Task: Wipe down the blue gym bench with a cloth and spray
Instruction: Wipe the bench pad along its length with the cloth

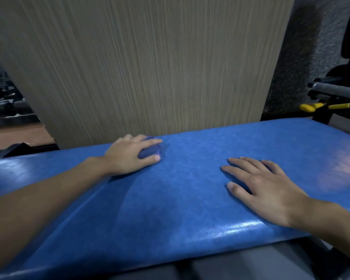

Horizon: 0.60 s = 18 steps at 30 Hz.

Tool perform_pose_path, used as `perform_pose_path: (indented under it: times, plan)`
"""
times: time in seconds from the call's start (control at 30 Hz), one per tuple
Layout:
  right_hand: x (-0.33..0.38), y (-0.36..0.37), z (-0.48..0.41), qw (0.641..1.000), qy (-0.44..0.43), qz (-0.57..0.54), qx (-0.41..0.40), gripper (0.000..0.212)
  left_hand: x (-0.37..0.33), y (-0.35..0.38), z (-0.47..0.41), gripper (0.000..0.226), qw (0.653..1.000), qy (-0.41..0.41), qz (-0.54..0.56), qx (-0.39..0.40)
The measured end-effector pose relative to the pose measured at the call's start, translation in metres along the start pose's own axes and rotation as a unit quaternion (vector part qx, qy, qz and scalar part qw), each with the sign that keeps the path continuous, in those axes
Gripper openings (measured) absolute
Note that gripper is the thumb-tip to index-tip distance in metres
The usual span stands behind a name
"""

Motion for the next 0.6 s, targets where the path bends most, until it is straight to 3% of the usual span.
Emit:
perform_pose_path:
  times: [0.17,0.23,0.43,0.6]
  plan:
    - [0.002,-0.003,0.002,1.000,0.002,0.005,0.009,0.066,-0.093,-0.012,0.086,0.063,0.973,0.226,0.034,-0.019]
    - [0.005,-0.005,0.000,1.000,0.001,0.029,0.007,0.068,-0.108,-0.015,0.105,0.062,0.963,0.266,0.040,-0.033]
    - [0.035,-0.002,-0.017,0.999,-0.033,-0.003,0.003,0.070,-0.065,-0.006,0.059,0.066,0.984,0.171,0.033,-0.031]
    - [0.040,0.007,-0.021,0.999,-0.044,-0.012,0.018,0.068,0.050,0.005,-0.008,0.076,0.999,-0.023,0.000,-0.022]
Point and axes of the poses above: each hand's wrist, its own z-axis away from the middle knuckle, its own y-axis out of the palm, x = y × z, the point moved 5 cm from there along -z, towards the middle knuckle, and after that the axes turned 1 degree about -z, right-handed, at the moved point
